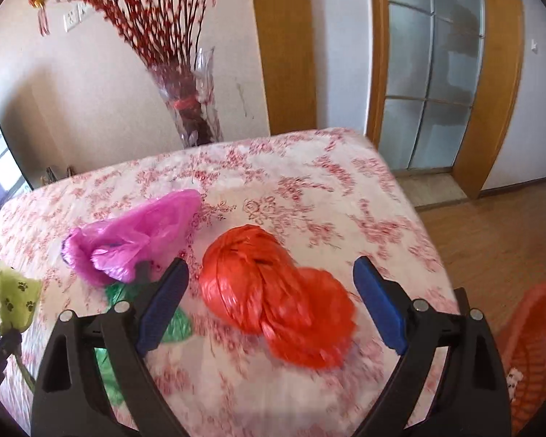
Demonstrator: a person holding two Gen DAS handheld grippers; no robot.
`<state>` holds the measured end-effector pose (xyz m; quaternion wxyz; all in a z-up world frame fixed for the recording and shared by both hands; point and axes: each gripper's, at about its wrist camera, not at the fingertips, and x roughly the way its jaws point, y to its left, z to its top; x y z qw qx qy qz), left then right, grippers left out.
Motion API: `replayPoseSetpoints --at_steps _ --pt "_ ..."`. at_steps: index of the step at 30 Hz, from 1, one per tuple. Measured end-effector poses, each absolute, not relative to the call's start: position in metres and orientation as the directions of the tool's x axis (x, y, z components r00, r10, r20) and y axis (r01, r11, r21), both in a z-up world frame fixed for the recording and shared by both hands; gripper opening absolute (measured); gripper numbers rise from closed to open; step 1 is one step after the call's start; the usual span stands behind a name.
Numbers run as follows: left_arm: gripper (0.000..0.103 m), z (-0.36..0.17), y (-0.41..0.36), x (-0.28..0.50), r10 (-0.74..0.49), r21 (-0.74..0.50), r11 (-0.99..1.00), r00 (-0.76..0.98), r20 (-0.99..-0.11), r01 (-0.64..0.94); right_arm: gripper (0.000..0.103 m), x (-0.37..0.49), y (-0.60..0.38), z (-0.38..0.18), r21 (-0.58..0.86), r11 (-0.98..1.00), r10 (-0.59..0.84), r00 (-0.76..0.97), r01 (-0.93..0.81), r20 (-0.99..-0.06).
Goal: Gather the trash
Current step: 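Grasp green paw-print bag with left gripper while right grasps orange-red bag, then carry both held bags over the orange wastebasket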
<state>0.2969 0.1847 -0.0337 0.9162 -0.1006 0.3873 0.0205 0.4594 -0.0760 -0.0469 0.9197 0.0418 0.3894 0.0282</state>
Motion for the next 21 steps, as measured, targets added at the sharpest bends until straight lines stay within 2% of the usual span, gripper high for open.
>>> replayPoseSetpoints --at_steps 5,9,12,21 --pt "0.021 -0.035 0.181 0.302 -0.045 -0.161 0.982 0.695 -0.718 -0.103 0.088 0.471 -0.065 -0.064 0.055 0.996 0.085 0.641 -0.067 -0.763" --pt "0.021 -0.034 0.174 0.302 -0.057 -0.166 0.982 0.694 -0.717 -0.091 0.060 0.470 -0.065 -0.078 0.055 0.993 0.104 0.588 -0.100 -0.802" --pt "0.021 -0.031 0.169 0.302 -0.069 -0.172 0.982 0.696 -0.715 -0.079 0.046 0.462 -0.071 -0.079 0.060 0.994 0.101 0.586 -0.089 -0.804" --pt "0.021 -0.012 0.139 0.292 -0.106 -0.175 0.984 0.712 -0.694 -0.024 0.045 0.414 -0.108 -0.068 0.128 0.991 0.132 0.595 -0.049 -0.793"
